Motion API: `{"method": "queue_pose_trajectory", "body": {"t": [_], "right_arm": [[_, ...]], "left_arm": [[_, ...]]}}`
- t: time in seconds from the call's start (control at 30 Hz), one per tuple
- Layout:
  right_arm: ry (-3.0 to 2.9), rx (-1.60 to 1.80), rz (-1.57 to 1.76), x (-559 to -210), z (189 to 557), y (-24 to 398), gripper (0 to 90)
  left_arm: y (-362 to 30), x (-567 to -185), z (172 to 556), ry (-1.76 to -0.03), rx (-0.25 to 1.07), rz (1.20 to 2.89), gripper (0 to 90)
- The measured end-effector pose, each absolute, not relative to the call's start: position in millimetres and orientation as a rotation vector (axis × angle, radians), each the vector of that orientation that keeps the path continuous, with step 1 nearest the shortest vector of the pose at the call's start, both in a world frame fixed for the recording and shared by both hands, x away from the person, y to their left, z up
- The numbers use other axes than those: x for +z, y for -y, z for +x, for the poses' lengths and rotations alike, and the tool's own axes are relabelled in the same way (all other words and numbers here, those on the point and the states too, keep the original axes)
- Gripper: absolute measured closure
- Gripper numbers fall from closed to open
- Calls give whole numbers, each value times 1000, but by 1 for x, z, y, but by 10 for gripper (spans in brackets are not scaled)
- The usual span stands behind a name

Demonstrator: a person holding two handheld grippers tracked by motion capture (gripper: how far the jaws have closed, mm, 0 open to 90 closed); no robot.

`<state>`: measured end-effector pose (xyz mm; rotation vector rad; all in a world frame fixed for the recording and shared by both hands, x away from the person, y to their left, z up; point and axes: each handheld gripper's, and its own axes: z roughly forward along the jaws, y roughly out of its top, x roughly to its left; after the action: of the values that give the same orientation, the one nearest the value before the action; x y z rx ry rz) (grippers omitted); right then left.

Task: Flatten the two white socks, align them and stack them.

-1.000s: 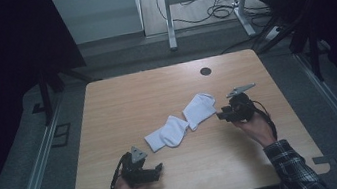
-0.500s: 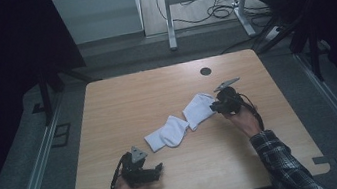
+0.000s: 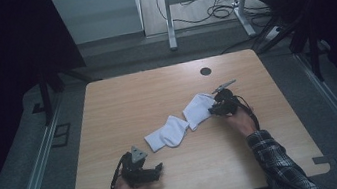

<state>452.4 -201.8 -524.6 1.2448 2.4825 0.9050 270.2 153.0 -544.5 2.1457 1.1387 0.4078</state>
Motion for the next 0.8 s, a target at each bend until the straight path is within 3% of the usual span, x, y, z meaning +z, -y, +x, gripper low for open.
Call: {"method": "queue_pose_trajectory", "body": {"t": [0.4,0.8], "right_arm": [[-2453,916,1274,-506,447,220,810],[-2487,1074,1182,-434,437,201,807]], "left_arm": [[-153,-544,270,-1138,408,2149,110],[-153,-544,270,-1138,408,2149,110]]}}
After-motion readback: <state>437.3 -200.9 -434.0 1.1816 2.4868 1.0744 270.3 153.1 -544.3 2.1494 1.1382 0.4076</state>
